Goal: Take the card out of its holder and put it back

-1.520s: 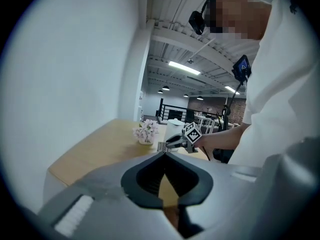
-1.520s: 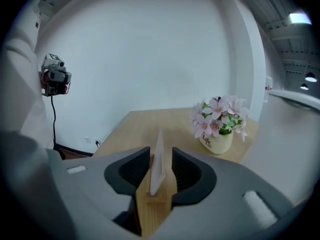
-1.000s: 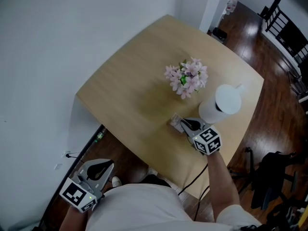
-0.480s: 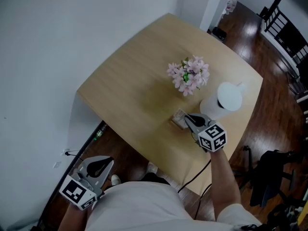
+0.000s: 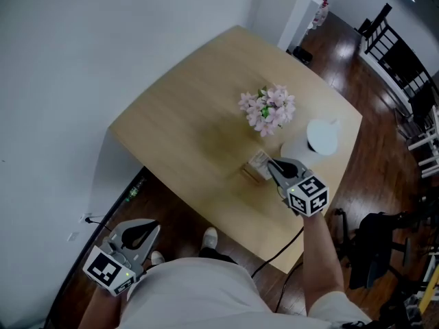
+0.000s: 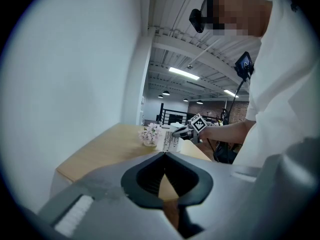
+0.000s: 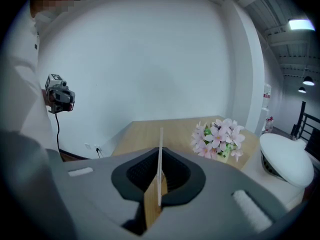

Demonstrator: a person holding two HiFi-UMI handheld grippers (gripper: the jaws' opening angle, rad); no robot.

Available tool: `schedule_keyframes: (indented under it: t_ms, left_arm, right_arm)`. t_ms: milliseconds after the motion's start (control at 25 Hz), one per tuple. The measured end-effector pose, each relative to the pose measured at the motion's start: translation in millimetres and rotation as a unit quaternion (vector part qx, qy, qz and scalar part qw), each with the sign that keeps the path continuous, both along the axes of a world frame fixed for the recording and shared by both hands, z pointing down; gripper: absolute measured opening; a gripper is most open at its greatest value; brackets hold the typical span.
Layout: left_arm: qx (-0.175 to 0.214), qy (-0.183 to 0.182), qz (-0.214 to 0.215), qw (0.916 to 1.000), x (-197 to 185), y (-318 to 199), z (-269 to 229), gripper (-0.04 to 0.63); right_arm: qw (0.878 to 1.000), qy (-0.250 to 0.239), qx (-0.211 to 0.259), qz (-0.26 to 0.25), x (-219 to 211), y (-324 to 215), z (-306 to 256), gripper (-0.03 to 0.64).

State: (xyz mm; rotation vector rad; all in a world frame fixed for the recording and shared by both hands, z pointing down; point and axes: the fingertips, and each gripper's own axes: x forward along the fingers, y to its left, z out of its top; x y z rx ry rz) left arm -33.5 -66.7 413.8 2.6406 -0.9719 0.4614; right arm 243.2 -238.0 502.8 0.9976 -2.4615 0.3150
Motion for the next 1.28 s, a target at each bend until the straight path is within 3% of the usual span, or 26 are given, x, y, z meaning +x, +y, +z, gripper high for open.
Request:
schedule_keyframes:
  t_ms: [240,920,1280]
  left_arm:
    - [0.01,0.017,0.006,0.9998,-39.4,19.5,-4.0,0.003]
    - [0.043,0.022,-0.028,0.9984,-224.1,117.9,-1.8,0.003]
    - [0.031,0.012,-0.033,0.9989,-285.8,169.9,13.3,0.003]
  right_arm:
    - [1.0,0.01,0.012,-0.005,-43.8,34.4,-26.5,0.02]
    - [0.995,-0.017,0.031,-0.09,-288.9,193.3,-96.4,0.02]
    - [0.989,-0.039,0.01,-0.14,-380.4,276.5,-97.7,0.021]
